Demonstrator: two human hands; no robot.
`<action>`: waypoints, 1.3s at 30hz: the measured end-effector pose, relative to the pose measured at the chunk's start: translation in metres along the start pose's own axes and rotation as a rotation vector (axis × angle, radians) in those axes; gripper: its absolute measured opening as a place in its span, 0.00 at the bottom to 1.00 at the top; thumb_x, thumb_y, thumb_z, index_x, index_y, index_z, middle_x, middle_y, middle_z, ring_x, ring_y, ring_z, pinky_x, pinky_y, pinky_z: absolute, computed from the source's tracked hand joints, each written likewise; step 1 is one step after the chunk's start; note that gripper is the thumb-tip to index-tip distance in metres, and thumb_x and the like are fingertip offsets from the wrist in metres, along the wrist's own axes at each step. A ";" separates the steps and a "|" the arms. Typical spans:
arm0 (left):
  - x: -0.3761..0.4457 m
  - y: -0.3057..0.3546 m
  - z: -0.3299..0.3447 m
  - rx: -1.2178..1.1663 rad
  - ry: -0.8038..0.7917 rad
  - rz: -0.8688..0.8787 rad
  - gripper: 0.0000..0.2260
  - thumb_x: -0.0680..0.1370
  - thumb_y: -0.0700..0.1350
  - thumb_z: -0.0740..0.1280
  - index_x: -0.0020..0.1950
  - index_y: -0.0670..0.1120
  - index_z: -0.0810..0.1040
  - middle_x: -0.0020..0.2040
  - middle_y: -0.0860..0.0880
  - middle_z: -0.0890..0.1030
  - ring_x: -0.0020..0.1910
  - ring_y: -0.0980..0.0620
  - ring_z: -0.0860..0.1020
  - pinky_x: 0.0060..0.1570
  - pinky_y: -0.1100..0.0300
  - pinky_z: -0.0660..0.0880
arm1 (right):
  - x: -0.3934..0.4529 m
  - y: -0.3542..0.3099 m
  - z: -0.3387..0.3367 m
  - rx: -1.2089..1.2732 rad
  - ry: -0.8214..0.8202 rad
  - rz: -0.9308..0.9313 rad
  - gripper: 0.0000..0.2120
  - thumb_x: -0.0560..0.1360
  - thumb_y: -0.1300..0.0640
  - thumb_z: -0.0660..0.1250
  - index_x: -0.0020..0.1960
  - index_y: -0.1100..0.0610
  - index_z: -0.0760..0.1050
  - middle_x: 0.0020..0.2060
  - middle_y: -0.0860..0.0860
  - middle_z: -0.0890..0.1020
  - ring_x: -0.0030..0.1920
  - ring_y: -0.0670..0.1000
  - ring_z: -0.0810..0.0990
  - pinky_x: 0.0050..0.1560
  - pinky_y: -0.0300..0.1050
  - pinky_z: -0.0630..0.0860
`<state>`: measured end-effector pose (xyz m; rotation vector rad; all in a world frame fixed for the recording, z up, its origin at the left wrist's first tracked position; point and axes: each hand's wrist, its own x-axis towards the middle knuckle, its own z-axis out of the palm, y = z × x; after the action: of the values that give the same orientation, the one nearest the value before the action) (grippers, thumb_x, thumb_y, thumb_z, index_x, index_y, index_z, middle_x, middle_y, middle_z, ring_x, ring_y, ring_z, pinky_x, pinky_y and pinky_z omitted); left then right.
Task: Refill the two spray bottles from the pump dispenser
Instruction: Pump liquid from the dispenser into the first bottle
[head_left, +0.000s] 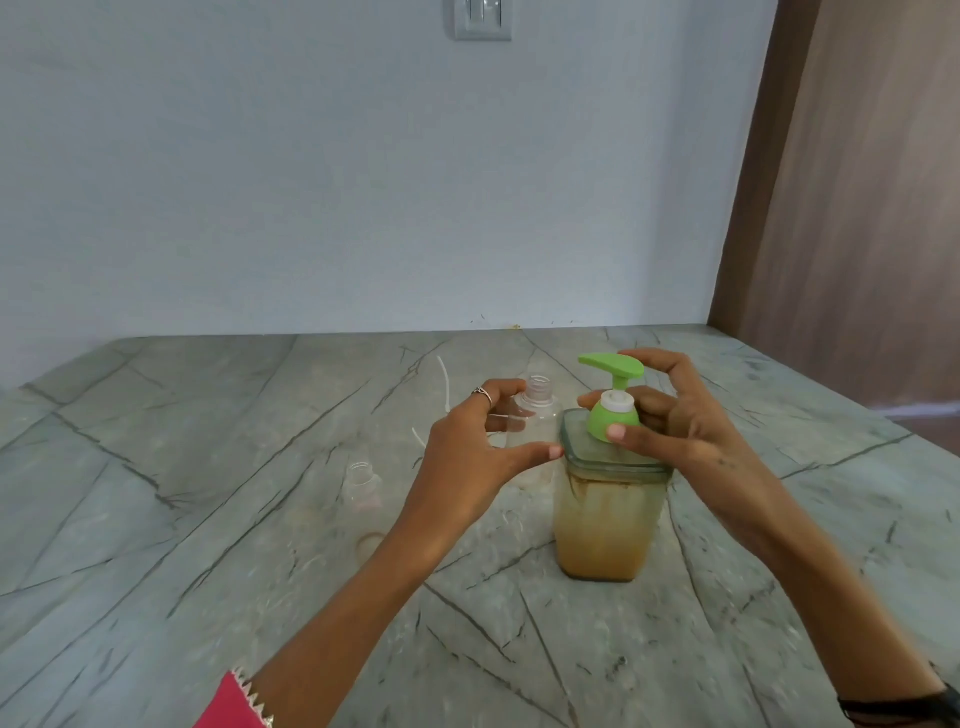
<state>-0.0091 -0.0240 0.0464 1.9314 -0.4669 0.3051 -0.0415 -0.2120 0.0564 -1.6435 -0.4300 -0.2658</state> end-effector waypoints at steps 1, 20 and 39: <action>0.000 -0.001 0.000 -0.001 0.002 -0.003 0.22 0.66 0.47 0.77 0.55 0.57 0.72 0.49 0.58 0.77 0.48 0.63 0.76 0.47 0.68 0.74 | 0.000 0.002 0.000 0.032 0.017 -0.009 0.27 0.65 0.61 0.69 0.61 0.52 0.65 0.50 0.54 0.84 0.49 0.50 0.84 0.45 0.37 0.79; 0.007 -0.001 -0.014 -0.007 -0.007 0.056 0.22 0.67 0.47 0.76 0.56 0.59 0.71 0.49 0.58 0.78 0.48 0.65 0.77 0.41 0.77 0.73 | 0.029 0.023 0.003 0.196 -0.050 -0.130 0.24 0.60 0.64 0.64 0.55 0.56 0.65 0.36 0.56 0.83 0.40 0.51 0.80 0.42 0.40 0.76; 0.003 0.011 -0.023 0.115 -0.059 0.124 0.22 0.69 0.49 0.74 0.54 0.65 0.67 0.45 0.64 0.75 0.47 0.68 0.74 0.41 0.79 0.71 | 0.026 0.022 0.018 -0.156 0.096 -0.283 0.27 0.65 0.50 0.73 0.58 0.41 0.64 0.45 0.51 0.84 0.46 0.49 0.83 0.48 0.41 0.79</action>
<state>-0.0115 -0.0074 0.0655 2.0311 -0.6209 0.3625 -0.0103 -0.1926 0.0447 -1.7120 -0.5810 -0.6003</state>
